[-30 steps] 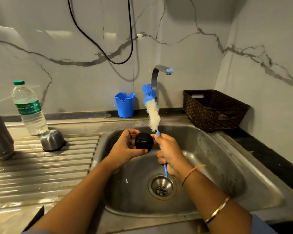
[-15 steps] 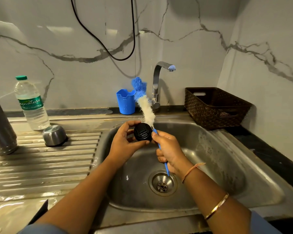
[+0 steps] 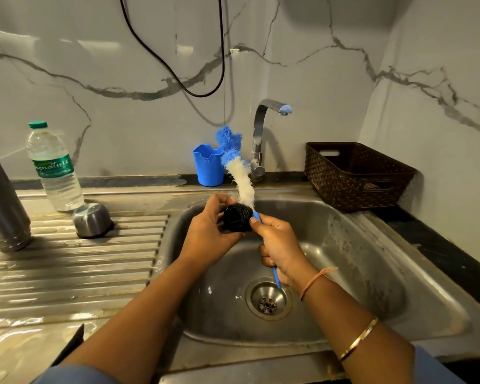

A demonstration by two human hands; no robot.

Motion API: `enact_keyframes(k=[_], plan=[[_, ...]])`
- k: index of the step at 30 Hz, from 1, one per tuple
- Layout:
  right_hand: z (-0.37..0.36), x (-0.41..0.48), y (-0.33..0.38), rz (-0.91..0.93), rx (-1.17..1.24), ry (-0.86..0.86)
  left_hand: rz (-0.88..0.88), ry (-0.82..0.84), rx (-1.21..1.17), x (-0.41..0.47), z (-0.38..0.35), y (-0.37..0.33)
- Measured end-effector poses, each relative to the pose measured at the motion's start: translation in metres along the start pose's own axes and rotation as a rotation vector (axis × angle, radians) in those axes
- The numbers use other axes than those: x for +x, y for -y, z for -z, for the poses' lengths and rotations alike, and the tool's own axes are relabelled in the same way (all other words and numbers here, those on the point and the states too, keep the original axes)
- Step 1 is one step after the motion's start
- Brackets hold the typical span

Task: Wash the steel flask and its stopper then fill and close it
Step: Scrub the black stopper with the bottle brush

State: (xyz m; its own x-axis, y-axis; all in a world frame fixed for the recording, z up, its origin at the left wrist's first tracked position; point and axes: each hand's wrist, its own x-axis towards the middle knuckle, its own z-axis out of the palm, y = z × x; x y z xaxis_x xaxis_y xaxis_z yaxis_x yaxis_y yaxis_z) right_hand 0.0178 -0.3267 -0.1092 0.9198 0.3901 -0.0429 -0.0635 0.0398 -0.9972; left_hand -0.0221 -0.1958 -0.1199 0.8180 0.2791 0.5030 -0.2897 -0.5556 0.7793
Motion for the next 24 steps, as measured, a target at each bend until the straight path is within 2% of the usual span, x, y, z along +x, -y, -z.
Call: enact_keyframes(k=[17,20,24], plan=[[-0.001,-0.002,-0.001,-0.064,-0.020,-0.020,0.005,0.102,0.118,0.001,-0.002,0.005],[-0.003,-0.004,0.002,-0.076,0.020,-0.008,0.033,0.052,0.089,-0.003,-0.008,0.002],[-0.009,-0.009,0.006,-0.046,-0.036,0.026,0.127,-0.157,-0.030,0.001,-0.008,0.007]])
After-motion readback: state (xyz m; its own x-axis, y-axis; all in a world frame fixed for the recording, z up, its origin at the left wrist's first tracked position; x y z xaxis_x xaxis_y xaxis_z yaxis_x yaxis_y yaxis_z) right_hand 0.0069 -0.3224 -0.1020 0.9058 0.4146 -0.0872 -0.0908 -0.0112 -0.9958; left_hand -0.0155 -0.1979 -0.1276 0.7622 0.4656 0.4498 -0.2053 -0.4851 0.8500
